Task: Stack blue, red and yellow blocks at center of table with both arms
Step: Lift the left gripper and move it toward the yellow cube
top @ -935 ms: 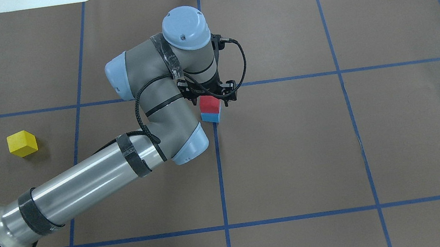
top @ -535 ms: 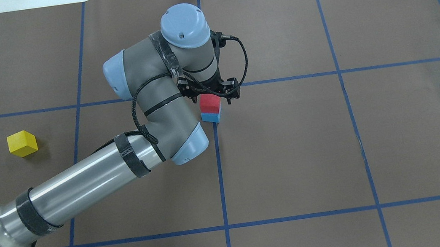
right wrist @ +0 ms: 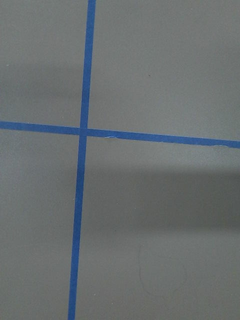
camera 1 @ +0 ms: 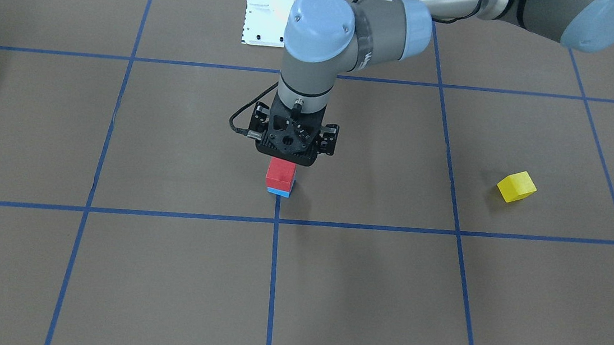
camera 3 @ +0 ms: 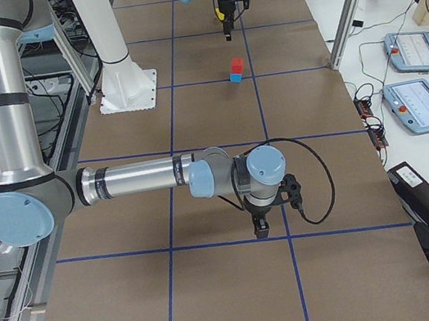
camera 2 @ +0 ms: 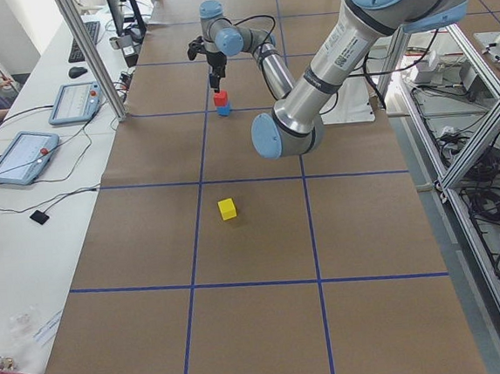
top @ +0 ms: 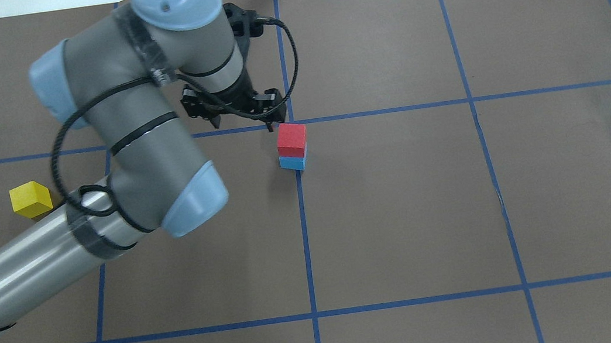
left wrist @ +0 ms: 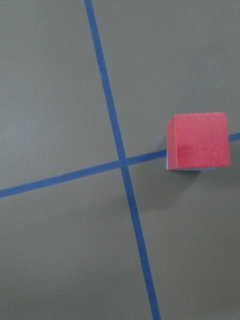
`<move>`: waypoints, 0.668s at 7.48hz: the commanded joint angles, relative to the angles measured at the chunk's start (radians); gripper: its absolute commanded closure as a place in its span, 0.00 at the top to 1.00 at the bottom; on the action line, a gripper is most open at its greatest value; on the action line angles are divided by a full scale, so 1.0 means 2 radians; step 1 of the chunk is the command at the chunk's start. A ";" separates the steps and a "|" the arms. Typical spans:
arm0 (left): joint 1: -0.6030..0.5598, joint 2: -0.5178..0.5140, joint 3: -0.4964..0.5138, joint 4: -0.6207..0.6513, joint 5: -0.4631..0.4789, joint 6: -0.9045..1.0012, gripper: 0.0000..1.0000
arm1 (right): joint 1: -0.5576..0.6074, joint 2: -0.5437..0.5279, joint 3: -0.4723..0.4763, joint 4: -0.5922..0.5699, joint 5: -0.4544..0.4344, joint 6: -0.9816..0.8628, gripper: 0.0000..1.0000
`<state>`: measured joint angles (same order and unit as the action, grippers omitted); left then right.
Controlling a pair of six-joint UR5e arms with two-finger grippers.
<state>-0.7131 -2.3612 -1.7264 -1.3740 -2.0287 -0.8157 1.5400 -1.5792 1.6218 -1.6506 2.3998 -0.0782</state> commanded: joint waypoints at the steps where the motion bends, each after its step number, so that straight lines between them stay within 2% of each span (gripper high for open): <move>1: -0.054 0.207 -0.159 -0.012 -0.002 0.043 1.00 | 0.000 0.000 0.006 0.000 0.000 0.001 1.00; 2: -0.083 0.276 -0.170 -0.044 -0.003 0.030 1.00 | 0.000 0.000 0.010 0.000 -0.001 0.005 1.00; 3: -0.103 0.320 -0.165 -0.058 -0.002 -0.004 1.00 | 0.000 0.000 0.011 0.000 -0.002 0.006 1.00; 5: -0.105 0.335 -0.115 -0.129 0.003 -0.137 1.00 | 0.000 0.000 0.011 0.000 -0.003 0.007 1.00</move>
<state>-0.9135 -1.7250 -2.0151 -1.5400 -2.0275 -0.9334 1.5401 -1.5790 1.6421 -1.6506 2.3960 -0.0657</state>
